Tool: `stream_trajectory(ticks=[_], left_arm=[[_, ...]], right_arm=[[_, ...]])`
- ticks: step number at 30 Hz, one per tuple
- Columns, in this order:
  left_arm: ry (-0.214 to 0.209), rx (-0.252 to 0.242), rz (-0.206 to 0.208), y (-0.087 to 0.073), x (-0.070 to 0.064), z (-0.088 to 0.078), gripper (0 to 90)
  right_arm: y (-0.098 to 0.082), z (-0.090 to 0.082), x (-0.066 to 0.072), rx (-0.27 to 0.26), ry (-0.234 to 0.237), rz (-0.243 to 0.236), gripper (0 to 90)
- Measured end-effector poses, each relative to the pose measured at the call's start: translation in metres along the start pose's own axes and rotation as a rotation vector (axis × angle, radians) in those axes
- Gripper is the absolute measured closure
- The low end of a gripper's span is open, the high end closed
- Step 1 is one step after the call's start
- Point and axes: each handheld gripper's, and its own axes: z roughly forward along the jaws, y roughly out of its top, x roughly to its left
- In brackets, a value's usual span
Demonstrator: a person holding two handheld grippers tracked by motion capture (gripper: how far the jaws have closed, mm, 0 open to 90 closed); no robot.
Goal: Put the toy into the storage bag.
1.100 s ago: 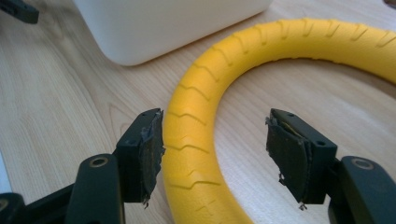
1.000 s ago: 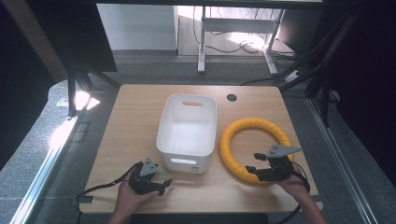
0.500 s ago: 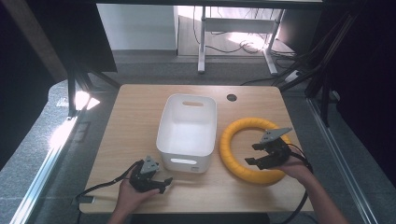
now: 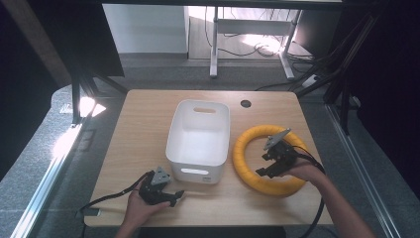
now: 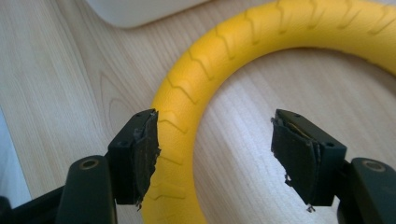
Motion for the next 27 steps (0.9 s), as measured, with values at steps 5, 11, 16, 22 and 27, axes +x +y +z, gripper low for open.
stream_trajectory(ticks=[5,11,16,22,27], left_arm=[[0.001,0.000,0.000,0.000,0.000,0.000,20.0],[0.001,0.004,0.001,0.000,0.000,0.001,20.0],[0.001,0.005,0.003,0.000,0.000,0.001,20.0],[0.003,0.006,0.003,0.000,0.000,0.001,20.0],[0.002,0.008,0.004,-0.001,0.000,0.002,20.0]], right_arm=[[-0.001,0.012,0.004,0.058,0.019,-0.019,31.3],[-0.005,0.026,0.006,0.110,0.036,-0.032,30.9],[-0.009,0.032,0.010,0.127,0.061,-0.031,30.5],[-0.015,0.037,0.017,0.179,0.070,-0.058,30.8],[-0.023,0.042,0.020,0.217,0.068,-0.063,33.3]])
